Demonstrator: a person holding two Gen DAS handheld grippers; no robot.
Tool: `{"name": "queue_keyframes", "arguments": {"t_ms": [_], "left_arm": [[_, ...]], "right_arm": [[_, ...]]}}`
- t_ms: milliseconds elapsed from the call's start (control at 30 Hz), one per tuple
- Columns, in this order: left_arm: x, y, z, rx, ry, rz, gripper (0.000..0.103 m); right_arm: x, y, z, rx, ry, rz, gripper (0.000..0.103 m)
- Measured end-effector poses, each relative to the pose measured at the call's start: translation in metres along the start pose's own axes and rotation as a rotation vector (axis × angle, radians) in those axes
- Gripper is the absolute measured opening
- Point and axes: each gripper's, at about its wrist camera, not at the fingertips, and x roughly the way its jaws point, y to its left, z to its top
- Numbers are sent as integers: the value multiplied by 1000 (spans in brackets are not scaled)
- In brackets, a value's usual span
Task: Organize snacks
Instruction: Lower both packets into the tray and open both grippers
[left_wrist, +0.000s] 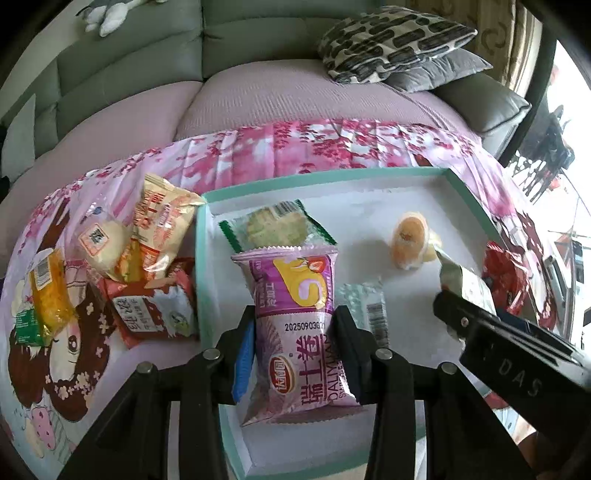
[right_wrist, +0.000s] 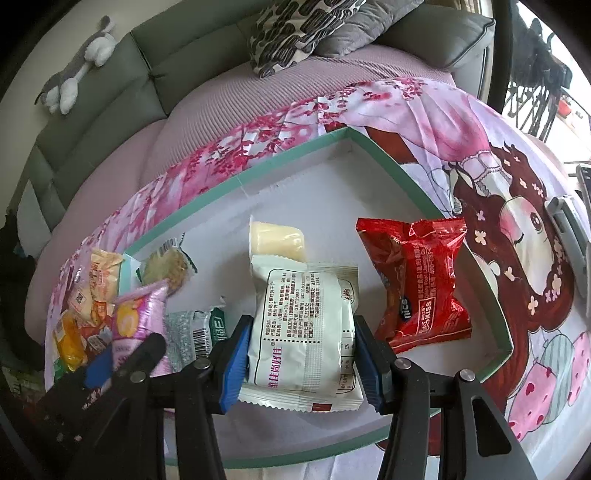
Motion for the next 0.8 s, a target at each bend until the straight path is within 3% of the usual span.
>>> {"name": "queue_keyframes", "arguments": {"t_ms": [133, 367, 433, 500, 733, 800], "left_arm": [[-1, 9, 4, -22, -30, 44, 43], [-1, 12, 9, -22, -52, 44, 43], [-4, 11, 9, -15, -49, 36, 47], [-6, 11, 9, -19, -52, 33, 64], [-17, 19, 9, -48, -66, 51, 69], [-20, 24, 9, -65, -71, 59, 77]], "right_arm": [[1, -1, 0, 1, 5, -4, 55], [1, 0, 0, 3, 1, -7, 56], [-1, 0, 0, 3, -3, -11, 57], [-5, -1, 1, 4, -15, -8, 57], [-14, 1, 2, -8, -39, 6, 57], [-17, 3, 2, -16, -47, 6, 57]]}}
